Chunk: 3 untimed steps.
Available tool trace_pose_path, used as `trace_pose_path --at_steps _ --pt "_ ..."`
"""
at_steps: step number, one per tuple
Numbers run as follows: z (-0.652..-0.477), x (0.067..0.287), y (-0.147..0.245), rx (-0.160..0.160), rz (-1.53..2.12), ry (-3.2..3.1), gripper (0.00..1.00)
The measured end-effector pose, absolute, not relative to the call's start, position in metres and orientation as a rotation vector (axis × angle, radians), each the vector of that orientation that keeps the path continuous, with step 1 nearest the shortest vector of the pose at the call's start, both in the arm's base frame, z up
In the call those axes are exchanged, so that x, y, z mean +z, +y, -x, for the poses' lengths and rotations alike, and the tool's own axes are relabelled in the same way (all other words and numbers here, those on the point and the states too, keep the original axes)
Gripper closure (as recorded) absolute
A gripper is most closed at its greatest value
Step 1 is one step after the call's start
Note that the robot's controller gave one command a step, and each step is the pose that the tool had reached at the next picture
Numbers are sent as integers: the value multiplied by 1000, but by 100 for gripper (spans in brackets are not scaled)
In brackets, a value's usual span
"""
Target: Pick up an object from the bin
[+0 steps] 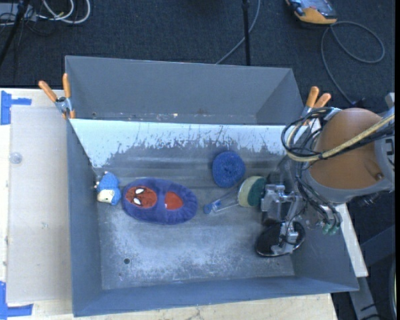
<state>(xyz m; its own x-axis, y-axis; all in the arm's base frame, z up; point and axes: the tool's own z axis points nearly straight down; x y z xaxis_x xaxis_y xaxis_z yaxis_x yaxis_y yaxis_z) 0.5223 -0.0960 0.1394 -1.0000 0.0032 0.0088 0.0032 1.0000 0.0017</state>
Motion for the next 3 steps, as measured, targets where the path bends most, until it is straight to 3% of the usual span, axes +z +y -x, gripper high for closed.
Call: trace_pose_path --at_steps 2,3 --pt "-524 143 -96 0 -6 -3140 0" --pt "-519 120 -95 -1 -316 -3126 0"
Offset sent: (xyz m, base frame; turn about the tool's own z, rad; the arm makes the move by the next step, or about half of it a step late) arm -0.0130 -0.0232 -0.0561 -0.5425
